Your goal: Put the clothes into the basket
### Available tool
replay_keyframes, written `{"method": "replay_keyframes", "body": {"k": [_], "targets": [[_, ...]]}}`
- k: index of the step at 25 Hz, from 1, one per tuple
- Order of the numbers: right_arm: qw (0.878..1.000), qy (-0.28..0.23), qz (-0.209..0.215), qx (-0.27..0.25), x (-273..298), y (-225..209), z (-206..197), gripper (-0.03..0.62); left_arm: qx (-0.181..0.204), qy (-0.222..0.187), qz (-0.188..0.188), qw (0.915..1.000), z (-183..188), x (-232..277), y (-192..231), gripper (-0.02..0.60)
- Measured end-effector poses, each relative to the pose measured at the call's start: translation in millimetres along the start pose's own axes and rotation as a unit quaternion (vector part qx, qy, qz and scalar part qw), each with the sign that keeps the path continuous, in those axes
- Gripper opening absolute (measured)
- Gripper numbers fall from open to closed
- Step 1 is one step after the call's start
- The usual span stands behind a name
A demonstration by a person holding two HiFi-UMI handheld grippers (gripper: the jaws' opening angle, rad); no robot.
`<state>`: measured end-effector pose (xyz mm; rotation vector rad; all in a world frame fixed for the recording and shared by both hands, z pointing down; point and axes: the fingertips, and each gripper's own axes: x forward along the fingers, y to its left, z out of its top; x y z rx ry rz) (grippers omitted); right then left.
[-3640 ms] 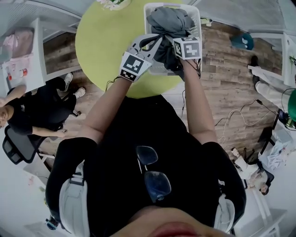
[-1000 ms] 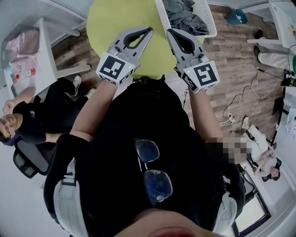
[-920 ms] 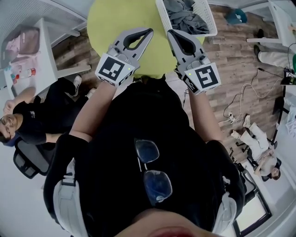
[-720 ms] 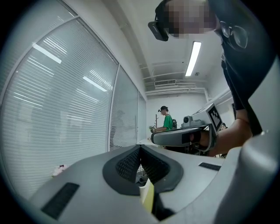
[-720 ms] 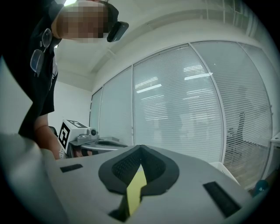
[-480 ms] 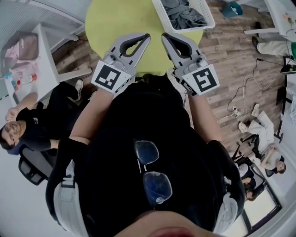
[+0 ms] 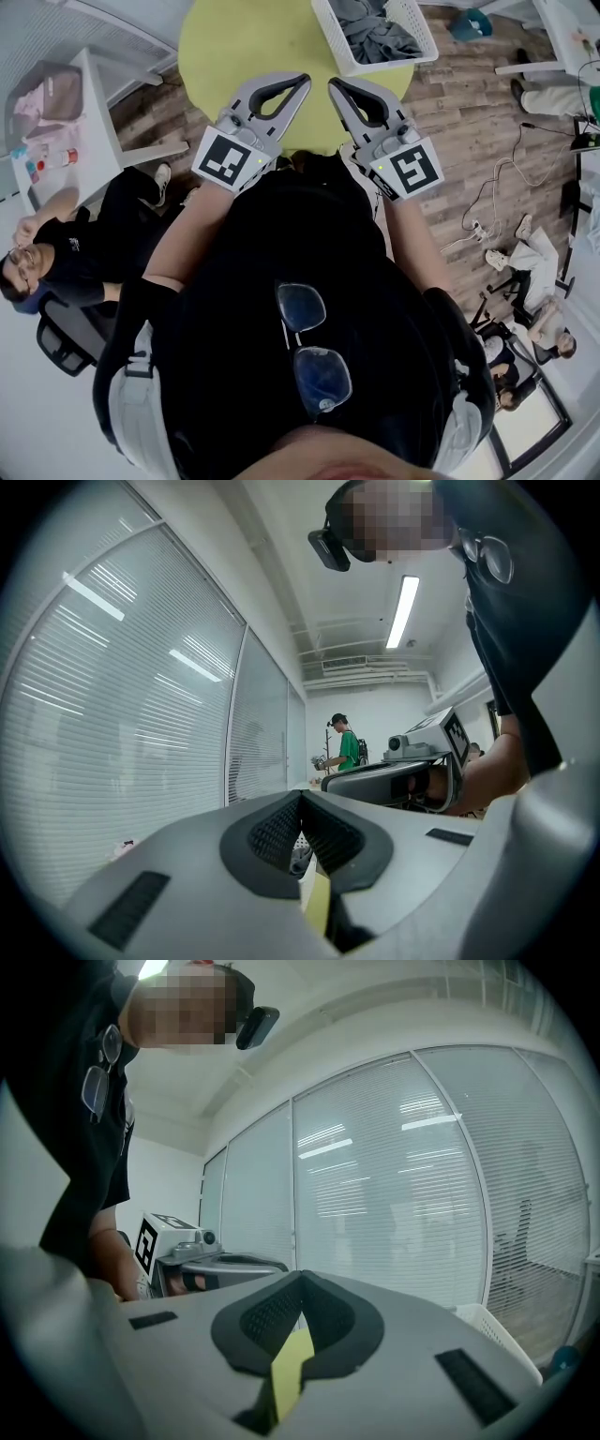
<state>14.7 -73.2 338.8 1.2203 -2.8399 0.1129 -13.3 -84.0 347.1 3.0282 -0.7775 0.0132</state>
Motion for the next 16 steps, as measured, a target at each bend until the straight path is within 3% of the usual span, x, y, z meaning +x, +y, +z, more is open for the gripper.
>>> {"method": "replay_keyframes", "body": {"k": [16], "targets": [[0.999, 0.015, -0.014, -0.041, 4.8, 3.2, 0.1, 0.025, 0.001, 0.016, -0.022, 0.9996, -4.8, -2.0, -1.5, 0.011]]}}
